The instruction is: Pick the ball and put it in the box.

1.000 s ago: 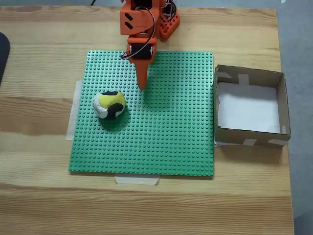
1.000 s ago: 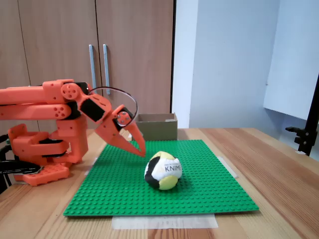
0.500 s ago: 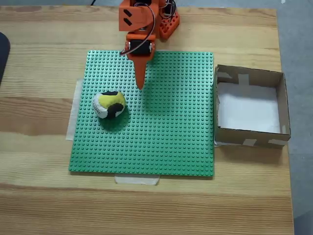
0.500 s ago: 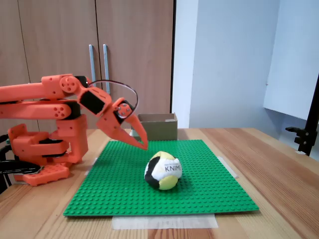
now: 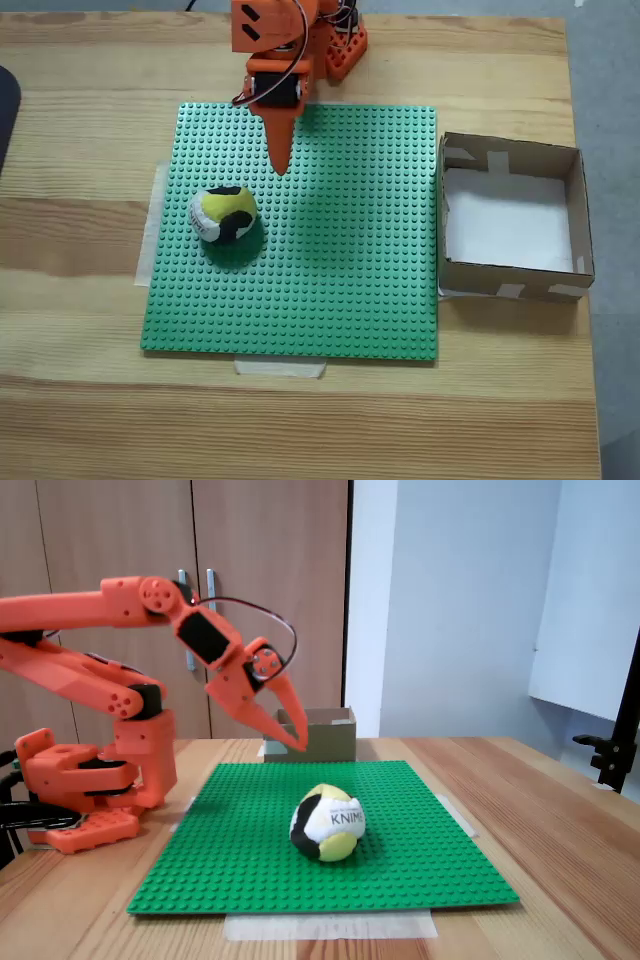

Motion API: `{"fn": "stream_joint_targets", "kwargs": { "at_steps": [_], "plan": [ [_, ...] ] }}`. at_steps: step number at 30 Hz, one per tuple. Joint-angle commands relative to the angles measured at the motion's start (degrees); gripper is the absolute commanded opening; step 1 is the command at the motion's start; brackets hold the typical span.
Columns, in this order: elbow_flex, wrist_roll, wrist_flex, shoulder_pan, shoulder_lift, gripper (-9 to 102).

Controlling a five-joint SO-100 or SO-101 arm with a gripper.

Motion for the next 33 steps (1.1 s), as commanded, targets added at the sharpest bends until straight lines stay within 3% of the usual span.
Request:
{"fn": "stream_joint_targets", "kwargs": {
  "at_steps": [1, 17, 33],
  "plan": [
    [-9.8, 1.8, 2.0, 0.6, -5.5, -1],
    [-35.8, 6.3, 17.3, 7.7, -27.2, -1],
    [-43.4, 8.3, 24.7, 16.2, -39.2, -1]
  ]
}}
